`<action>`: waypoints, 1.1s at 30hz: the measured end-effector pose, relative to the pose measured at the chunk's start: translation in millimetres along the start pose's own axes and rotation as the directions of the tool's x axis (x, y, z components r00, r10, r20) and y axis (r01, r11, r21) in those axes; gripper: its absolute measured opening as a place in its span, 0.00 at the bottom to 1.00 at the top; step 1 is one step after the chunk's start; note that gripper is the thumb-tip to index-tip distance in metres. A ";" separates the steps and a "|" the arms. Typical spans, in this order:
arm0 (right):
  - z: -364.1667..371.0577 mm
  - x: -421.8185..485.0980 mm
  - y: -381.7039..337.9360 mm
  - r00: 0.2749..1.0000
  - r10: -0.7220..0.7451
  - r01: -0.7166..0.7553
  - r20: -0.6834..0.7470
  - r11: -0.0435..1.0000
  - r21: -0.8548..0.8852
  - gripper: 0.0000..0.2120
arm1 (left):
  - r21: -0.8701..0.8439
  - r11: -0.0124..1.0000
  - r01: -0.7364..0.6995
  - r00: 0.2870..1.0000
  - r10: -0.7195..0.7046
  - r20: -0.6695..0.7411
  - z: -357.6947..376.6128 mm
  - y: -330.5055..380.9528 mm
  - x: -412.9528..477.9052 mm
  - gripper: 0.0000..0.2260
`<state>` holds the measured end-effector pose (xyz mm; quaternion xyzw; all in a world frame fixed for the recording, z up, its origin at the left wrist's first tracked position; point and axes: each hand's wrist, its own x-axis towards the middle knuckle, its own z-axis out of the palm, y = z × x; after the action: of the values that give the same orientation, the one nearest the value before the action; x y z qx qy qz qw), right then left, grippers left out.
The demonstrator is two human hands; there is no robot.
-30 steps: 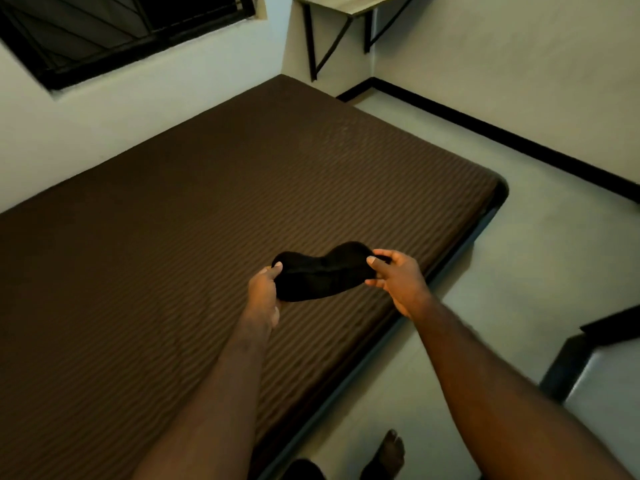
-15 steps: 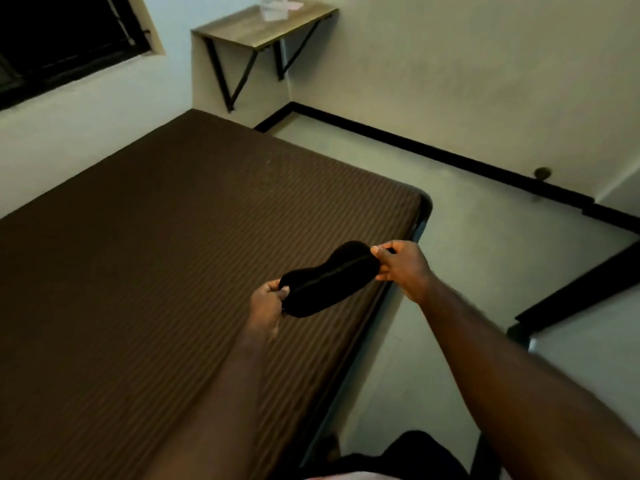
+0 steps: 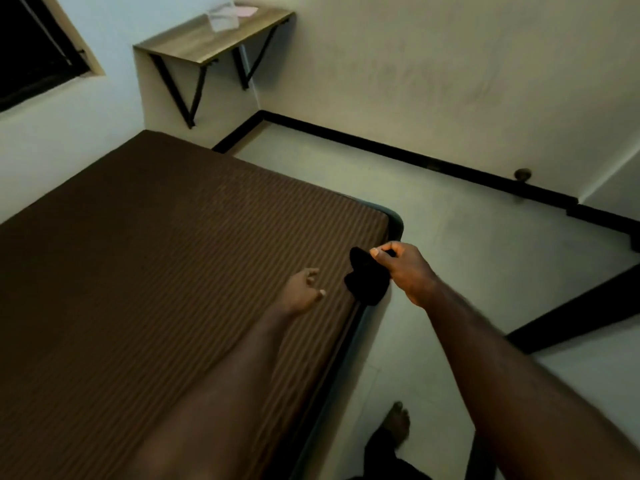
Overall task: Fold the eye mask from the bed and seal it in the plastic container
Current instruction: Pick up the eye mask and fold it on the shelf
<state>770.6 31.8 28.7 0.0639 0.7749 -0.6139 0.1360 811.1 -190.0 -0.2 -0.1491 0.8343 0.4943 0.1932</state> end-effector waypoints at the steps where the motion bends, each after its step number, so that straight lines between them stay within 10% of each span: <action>1: -15.9 13.0 -0.9 1.000 0.008 -0.008 0.016 1.000 0.002 0.07 | 0.016 0.999 -0.029 0.999 0.029 0.033 9.3 21.1 9.4 0.27; 8: -106.6 79.2 -24.3 0.994 -0.027 0.015 0.109 0.994 0.106 0.07 | -0.086 0.968 -0.236 0.961 0.246 0.128 63.5 153.2 67.0 0.33; 14: -155.9 126.8 -47.6 0.997 -0.035 0.024 0.072 0.987 0.161 0.09 | -0.237 0.923 -0.302 0.923 0.346 0.170 93.2 224.1 118.0 0.10; 21: -195.6 201.3 -50.7 0.999 0.042 -0.046 0.023 0.960 0.275 0.22 | -0.249 0.927 -0.280 0.947 0.309 0.087 114.4 269.2 211.7 0.08; 26: -222.3 273.8 -49.9 0.927 0.116 -0.169 0.356 0.978 0.122 0.19 | -0.501 0.842 -0.203 0.979 0.172 -0.107 110.9 304.1 301.2 0.08; 33: -263.4 390.8 -67.6 0.953 0.234 -0.282 0.191 0.915 0.287 0.14 | -0.830 0.556 -0.040 0.976 -0.155 -0.151 81.6 354.9 424.5 0.08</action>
<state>344.6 244.4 33.9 0.1394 0.6405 -0.7079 0.2631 295.4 23.1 37.1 -0.2998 0.5135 0.8035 0.0289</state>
